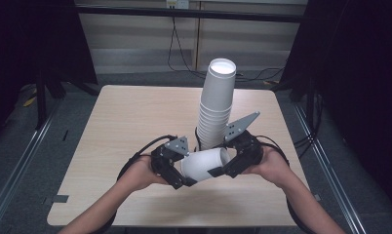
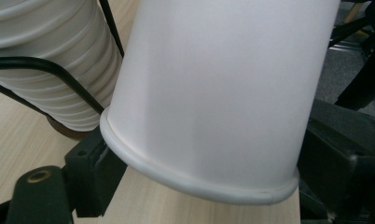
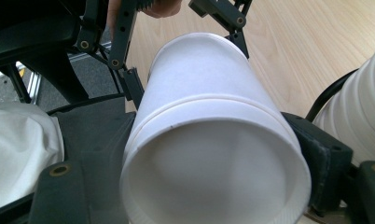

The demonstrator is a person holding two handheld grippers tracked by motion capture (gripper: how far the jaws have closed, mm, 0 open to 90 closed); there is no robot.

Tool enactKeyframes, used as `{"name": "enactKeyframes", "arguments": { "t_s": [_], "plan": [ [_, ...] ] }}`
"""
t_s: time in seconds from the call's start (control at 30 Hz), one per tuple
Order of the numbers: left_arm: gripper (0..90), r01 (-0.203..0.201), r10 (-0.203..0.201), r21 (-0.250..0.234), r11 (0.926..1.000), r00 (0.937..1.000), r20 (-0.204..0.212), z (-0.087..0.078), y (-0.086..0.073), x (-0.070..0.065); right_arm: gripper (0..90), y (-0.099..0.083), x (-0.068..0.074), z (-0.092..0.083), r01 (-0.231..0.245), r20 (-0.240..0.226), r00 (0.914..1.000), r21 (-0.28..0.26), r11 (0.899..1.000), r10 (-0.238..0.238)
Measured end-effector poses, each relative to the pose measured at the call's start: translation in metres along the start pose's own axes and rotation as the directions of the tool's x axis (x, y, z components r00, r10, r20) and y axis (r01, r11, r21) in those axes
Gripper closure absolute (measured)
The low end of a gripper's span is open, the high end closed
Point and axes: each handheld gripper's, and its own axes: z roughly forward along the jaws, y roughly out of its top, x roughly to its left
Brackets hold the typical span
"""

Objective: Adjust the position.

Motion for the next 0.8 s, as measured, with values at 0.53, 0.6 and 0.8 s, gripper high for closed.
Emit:
{"name": "enactKeyframes", "arguments": {
  "t_s": [0.53, 0.6, 0.8],
  "plan": [
    [6.1, -0.049, 0.048, -0.019, 0.9986, 0.9988, -0.009, 0.0007, 0.0016, 0.0007, 23.8, 0.0030, -0.0004, 0.0015, 0.002, -0.016, 0.9999, -0.001, 1.000, -0.003],
    [7.7, -0.064, 0.064, -0.019, 0.9977, 0.9979, -0.012, -0.0001, 0.0029, 0.0003, 23.8, 0.0031, -0.0004, 0.0018, 0.001, -0.017, 0.9999, 0.002, 1.000, -0.001],
    [11.7, -0.076, 0.076, -0.009, 0.9971, 0.9971, -0.001, -0.0021, 0.0045, 0.0012, 24.2, 0.0020, -0.0013, 0.0023, -0.006, -0.025, 0.9997, 0.003, 1.000, 0.006]
  ]
}}
